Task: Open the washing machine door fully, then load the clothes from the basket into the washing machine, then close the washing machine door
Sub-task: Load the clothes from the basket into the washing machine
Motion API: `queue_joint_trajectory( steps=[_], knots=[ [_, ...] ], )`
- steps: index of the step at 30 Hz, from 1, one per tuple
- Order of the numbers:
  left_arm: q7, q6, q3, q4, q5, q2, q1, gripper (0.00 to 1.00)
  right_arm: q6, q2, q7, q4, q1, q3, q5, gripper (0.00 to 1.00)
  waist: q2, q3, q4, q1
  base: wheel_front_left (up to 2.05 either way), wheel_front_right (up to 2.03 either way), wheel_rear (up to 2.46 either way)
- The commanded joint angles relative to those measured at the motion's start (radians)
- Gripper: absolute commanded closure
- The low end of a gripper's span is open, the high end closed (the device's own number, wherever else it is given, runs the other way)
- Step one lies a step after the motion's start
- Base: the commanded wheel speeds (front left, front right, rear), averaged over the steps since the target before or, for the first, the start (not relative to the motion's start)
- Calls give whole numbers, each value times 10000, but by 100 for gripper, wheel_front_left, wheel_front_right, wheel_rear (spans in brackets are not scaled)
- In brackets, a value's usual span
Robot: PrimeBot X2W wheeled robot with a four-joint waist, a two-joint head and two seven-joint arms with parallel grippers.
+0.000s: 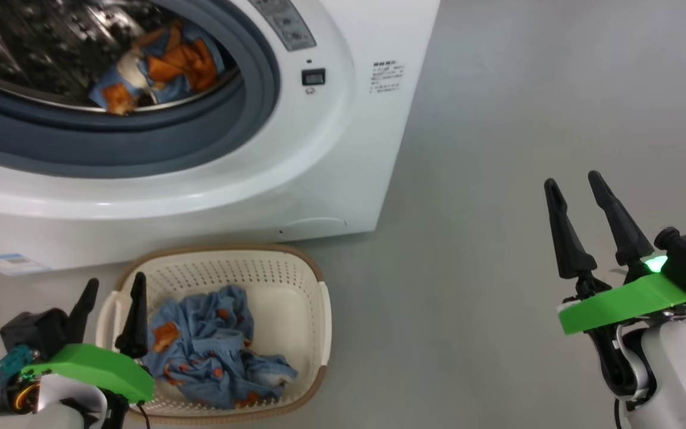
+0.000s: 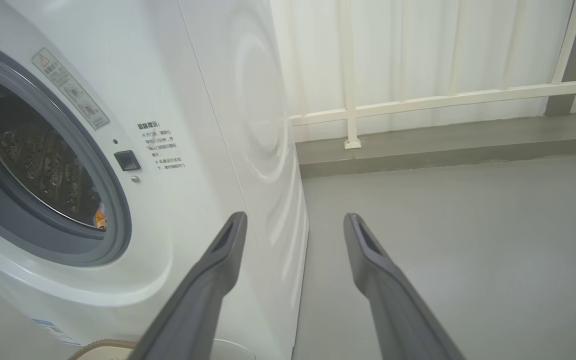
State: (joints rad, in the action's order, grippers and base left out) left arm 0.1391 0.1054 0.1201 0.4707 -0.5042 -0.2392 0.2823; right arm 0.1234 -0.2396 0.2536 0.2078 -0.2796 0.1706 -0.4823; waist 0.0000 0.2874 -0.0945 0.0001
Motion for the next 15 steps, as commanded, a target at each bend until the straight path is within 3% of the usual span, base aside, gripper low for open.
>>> queue_joint_trajectory(
  steps=[1,15],
  knots=[
    [-35,81,-232,92,-80,-394,368,0,73,7,82,-283,-233,140,142,0,0,616,-249,-1,0,0,0],
    [-882,244,1066,3192,-258,-719,2056,0,73,624,82,-463,-975,166,332,0,0,2291,-929,-1,0,0,0]
  ],
)
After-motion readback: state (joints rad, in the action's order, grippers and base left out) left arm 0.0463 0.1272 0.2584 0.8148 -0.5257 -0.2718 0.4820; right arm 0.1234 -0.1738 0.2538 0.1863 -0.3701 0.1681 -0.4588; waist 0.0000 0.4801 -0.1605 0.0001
